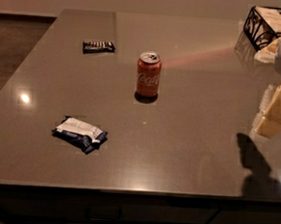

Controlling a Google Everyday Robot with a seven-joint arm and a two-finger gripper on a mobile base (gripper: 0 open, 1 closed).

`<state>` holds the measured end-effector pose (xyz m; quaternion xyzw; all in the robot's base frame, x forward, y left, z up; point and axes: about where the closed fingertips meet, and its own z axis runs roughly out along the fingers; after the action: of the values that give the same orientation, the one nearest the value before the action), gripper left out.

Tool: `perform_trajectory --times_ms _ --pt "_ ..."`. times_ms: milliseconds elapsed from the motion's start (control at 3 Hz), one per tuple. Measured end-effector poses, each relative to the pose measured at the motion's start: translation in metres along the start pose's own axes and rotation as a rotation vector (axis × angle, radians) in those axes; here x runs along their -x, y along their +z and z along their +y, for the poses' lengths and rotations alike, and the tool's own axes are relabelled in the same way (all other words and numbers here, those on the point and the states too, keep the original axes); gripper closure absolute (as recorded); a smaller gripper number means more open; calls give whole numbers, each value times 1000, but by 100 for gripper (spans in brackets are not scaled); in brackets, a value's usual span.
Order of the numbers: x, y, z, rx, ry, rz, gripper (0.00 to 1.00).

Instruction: Knock coke can over

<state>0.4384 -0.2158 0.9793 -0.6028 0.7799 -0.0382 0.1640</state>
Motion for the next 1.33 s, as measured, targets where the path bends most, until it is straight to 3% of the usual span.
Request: perform_trajectory --times_ms 333,667,1333 --pt "1 0 -1 1 3 -2 0" --pt "26 11 -14 21 50 -38 0" --pt "91 56 -63 35 253 -221 0"
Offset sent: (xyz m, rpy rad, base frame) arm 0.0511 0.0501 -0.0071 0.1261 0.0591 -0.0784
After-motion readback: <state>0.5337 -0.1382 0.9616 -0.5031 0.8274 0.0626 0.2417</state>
